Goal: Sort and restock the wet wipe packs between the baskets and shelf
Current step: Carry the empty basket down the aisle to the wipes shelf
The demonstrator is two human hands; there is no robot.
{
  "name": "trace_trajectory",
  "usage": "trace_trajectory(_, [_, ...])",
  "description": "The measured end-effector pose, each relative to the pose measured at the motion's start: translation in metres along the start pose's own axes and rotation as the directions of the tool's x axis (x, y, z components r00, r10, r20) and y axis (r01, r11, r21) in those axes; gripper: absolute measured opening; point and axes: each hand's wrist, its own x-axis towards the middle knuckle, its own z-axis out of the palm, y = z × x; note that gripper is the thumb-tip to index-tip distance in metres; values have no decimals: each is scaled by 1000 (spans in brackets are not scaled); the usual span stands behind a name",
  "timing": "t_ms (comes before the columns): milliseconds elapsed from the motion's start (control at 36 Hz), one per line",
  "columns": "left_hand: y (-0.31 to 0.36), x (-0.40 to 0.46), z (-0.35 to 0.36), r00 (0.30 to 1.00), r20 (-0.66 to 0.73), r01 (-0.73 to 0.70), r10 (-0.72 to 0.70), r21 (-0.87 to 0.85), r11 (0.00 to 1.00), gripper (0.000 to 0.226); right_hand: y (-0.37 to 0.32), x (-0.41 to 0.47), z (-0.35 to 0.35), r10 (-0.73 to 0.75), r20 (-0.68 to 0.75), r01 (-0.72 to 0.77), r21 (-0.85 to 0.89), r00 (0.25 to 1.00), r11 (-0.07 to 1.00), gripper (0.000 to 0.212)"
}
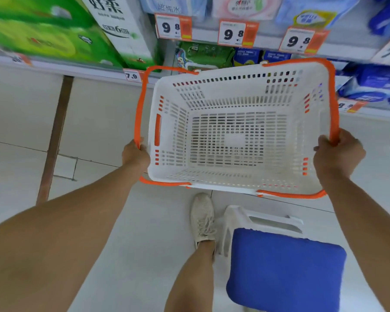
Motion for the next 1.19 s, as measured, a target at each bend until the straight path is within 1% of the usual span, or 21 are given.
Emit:
trace_trajectory(83, [-8, 4, -1, 992, 107, 79, -64, -140, 987, 28, -9, 2, -17, -51, 62, 50, 28, 997, 998, 12])
trace_trajectory(139, [-9, 1, -2, 979, 178, 134, -101, -189, 973, 29, -15, 2, -27, -51, 87, 48, 45, 995, 998, 12])
trace_trajectory(222, [-5, -6, -7, 965, 218, 182, -147, -149, 972, 38, -25, 1, -37, -16, 161, -1, 104, 987, 995, 9])
trace_trajectory(278, [-1, -9, -12, 930, 307, 260, -201, -164, 952, 42, -33, 3, -44, -12, 199, -18, 147, 980, 989, 9])
trace_trajectory(306, [0, -10, -16, 907, 353, 303, -229, -168, 938, 42, -39, 4, -49, -10, 210, -26, 167, 978, 986, 8])
trace_trajectory(361, [3, -12, -24, 875, 407, 351, -261, -162, 922, 28, -50, 4, -58, -37, 214, -9, 211, 976, 977, 5])
trace_trajectory(417, [6, -15, -30, 864, 428, 365, -264, -173, 915, 12, -59, 4, -65, -63, 212, 15, 221, 975, 975, 5])
trace_trajectory(444, [8, -18, -32, 863, 433, 367, -261, -183, 912, 11, -62, 6, -69, -58, 211, 11, 220, 976, 975, 4])
trace_trajectory(528, [13, -29, -39, 854, 463, 367, -239, -208, 906, 14, -69, 14, -85, -27, 232, -17, 185, 972, 983, 8])
trace_trajectory(611, [20, -44, -51, 851, 483, 380, -209, -290, 878, 17, -79, 29, -102, 12, 224, -53, 177, 975, 983, 15])
trace_trajectory(667, [33, -58, -66, 878, 441, 344, -188, -305, 888, 20, -88, 32, -117, 36, 228, -70, 144, 973, 987, 26])
trace_trajectory(722, [48, -69, -81, 943, 293, 233, -160, -237, 943, 35, -98, 29, -131, 42, 209, -73, 139, 977, 988, 29])
trace_trajectory(778, [65, -84, -101, 996, 76, 50, -42, -106, 993, 37, -107, 20, -146, 56, 191, -72, 75, 980, 995, 22])
trace_trajectory(806, [75, -92, -110, 1000, 6, -29, 29, -59, 998, 33, -108, 17, -153, 72, 180, -78, 24, 981, 997, 25])
trace_trajectory(833, [85, -101, -118, 996, -29, -83, 82, -20, 996, 29, -107, 14, -162, 94, 162, -93, -16, 982, 996, 33])
trace_trajectory(861, [97, -111, -125, 991, -43, -125, 126, 21, 992, 25, -104, 11, -171, 126, 153, -120, -49, 980, 992, 39])
trace_trajectory(917, [119, -130, -133, 977, -23, -208, 212, 113, 971, 24, -98, 10, -194, 173, 127, -163, -85, 977, 983, 43])
trace_trajectory(972, [139, -150, -130, 956, -2, -287, 294, 197, 937, 26, -90, 15, -223, 180, 91, -164, -156, 980, 974, 43])
trace_trajectory(1056, [167, -184, -107, 936, 49, -347, 348, 283, 894, 27, -75, 27, -276, 183, 60, -163, -239, 981, 957, 37])
trace_trajectory(1111, [187, -207, -83, 922, 95, -386, 375, 313, 868, 29, -59, 39, -312, 226, 52, -207, -248, 973, 946, 31])
trace_trajectory(1194, [225, -244, -36, 890, 156, -456, 428, 307, 836, 27, -21, 63, -361, 270, -50, -274, -156, 962, 949, 32])
